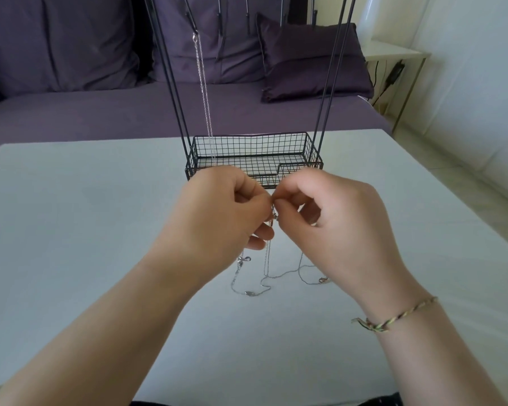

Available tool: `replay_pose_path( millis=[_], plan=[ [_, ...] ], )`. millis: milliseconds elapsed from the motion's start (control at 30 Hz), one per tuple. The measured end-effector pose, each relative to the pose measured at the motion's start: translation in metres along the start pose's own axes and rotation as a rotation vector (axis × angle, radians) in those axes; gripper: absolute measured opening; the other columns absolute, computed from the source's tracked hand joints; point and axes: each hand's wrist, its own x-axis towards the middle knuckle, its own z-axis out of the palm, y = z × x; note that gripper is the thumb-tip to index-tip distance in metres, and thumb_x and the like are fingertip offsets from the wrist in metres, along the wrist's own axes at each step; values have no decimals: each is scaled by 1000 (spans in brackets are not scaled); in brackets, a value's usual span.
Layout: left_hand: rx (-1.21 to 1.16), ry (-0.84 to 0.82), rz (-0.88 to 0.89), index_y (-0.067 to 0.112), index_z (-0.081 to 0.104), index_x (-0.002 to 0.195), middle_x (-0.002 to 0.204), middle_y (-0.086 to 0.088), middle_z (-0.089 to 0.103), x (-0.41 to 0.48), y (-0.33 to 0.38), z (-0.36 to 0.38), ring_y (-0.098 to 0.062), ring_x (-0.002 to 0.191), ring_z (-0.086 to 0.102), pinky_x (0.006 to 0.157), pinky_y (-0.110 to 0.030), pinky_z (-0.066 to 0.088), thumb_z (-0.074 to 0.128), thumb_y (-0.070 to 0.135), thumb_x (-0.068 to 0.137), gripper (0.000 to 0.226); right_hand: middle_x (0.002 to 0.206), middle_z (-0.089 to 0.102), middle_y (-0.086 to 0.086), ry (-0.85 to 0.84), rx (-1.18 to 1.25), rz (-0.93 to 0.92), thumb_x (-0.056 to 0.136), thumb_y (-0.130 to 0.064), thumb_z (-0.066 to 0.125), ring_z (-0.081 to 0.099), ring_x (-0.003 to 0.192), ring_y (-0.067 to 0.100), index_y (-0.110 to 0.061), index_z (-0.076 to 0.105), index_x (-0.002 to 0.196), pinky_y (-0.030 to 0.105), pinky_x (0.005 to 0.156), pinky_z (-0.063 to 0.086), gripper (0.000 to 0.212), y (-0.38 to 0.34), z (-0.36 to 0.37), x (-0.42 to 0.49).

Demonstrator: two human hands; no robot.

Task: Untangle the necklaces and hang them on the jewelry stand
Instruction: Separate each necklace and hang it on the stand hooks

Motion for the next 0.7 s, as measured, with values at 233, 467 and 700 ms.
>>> replay_pose_path(
  millis=[233,467,700],
  plan=[
    [53,6,-5,2,63,72,58,-7,68,0,0,2,-14,50,65,56,-32,59,56,2,86,15,54,47,-11,111,-200,-91,68,-19,61,49,45,19,-20,59,67,26,41,41,2,-3,6,1],
    [87,7,-12,5,62,71,60,-6,69,-1,1,3,-21,56,68,61,-38,60,54,3,87,18,56,44,-10,119,-238,-123,68,-22,58,46,42,20,-19,53,67,24,37,36,5,0,9,1],
    [41,-15,-18,5,63,70,60,-6,70,-1,3,2,-20,57,68,62,-33,60,54,2,87,20,55,49,-8,133,-175,-61,65,-19,58,47,45,21,-19,52,67,28,39,40,6,3,13,1]
  ],
)
